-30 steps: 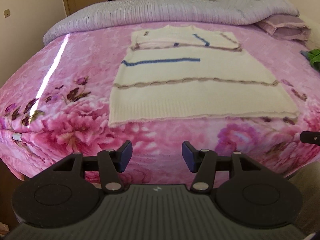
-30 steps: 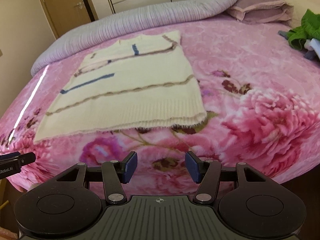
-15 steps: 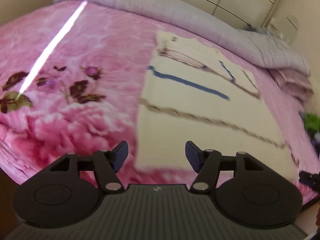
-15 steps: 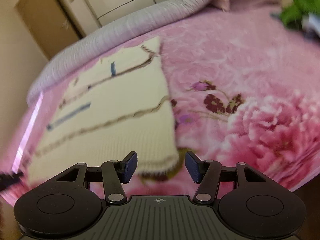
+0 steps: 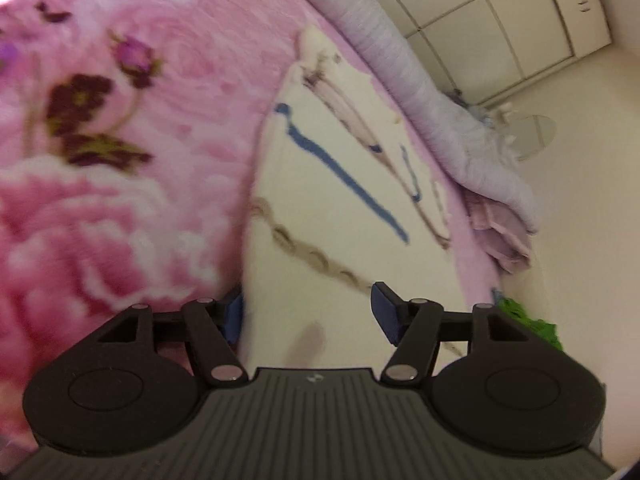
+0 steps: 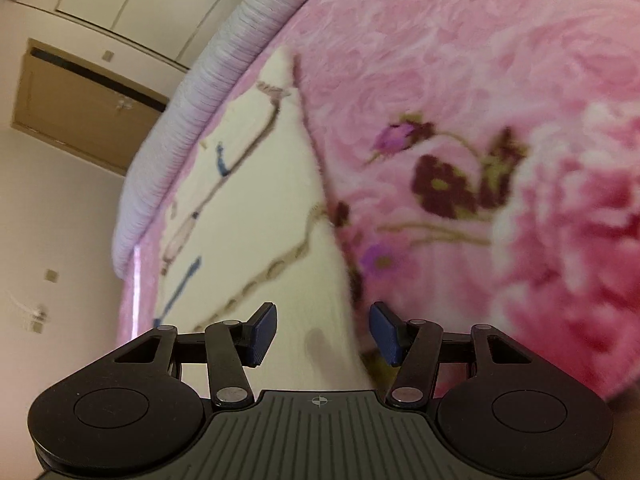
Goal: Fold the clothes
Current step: 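Move both open grippers to the long side edge of the sweater, then close both grippers on the sweater side edge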
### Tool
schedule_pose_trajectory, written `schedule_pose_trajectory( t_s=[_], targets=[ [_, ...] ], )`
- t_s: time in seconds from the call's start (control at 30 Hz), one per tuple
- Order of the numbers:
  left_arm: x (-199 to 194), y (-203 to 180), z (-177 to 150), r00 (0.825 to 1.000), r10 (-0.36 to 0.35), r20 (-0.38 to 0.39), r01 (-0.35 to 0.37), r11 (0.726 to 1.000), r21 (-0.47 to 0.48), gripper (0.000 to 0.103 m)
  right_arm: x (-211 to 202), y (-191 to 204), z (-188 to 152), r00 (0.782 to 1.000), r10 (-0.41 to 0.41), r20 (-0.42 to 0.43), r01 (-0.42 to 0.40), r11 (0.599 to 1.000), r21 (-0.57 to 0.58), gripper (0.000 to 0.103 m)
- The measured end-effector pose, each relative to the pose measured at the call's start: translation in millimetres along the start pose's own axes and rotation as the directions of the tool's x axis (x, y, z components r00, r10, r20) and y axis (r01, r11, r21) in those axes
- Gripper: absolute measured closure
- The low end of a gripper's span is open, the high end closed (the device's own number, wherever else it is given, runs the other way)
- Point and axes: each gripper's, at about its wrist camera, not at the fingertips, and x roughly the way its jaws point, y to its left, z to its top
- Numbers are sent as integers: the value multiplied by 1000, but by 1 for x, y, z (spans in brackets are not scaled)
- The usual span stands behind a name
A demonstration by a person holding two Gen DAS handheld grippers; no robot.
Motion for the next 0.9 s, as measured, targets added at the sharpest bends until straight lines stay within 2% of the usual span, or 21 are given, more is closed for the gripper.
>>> schedule_pose_trajectory(
  t_s=[0.03, 0.07, 0.1, 0.13, 0.17, 0.2, 0.23, 0.3, 0.47, 0.63, 0.8, 0.9],
  targets=[
    [4, 0, 1, 1000, -21, -6, 21, 1000, 5, 48, 4, -2, 2, 1000, 23, -5, -23, 1000, -4, 51],
    [8, 1, 3, 999, -42, -13, 42, 999, 10, 51, 9, -4, 4, 999, 45, -14, -45, 999, -6, 62],
    [12, 4, 3, 998, -63, -22, 64, 998, 4, 59, 14, -7, 4, 998, 59, -20, -59, 998, 1, 68],
    [17, 7, 3, 996, -85, -32, 85, 996, -2, 73, 19, -10, 5, 997, 72, -26, -72, 997, 9, 77],
    [20, 10, 3, 996, -82, -38, 82, 997, -11, 80, 23, -13, 5, 996, 87, -30, -87, 996, 19, 84],
    [23, 13, 3, 996, -78, -44, 77, 997, -21, 92, 23, -15, 5, 995, 94, -30, -94, 995, 24, 87],
    [22, 16, 3, 996, -78, -47, 77, 997, -28, 97, 24, -18, 5, 994, 101, -30, -100, 994, 30, 94],
    [18, 21, 1, 995, -91, -38, 90, 995, -39, 98, 18, -22, 3, 994, 110, -24, -109, 994, 29, 95],
    [-5, 16, -7, 994, -105, 19, 105, 994, 7, 98, -2, -14, 4, 993, 120, 1, -120, 993, -12, 97],
    [-30, -5, -22, 991, -134, 17, 132, 988, 78, 99, -32, 2, 5, 992, 124, 15, -122, 989, -89, 97],
    [-65, -4, -69, 988, -153, -13, 154, 986, 68, 99, -74, -5, -8, 993, 121, 9, -120, 988, -102, 97],
    [-86, 3, -101, 987, -158, -30, 159, 987, 29, 99, -101, -14, -30, 994, 110, -4, -110, 989, -100, 97]
  ],
)
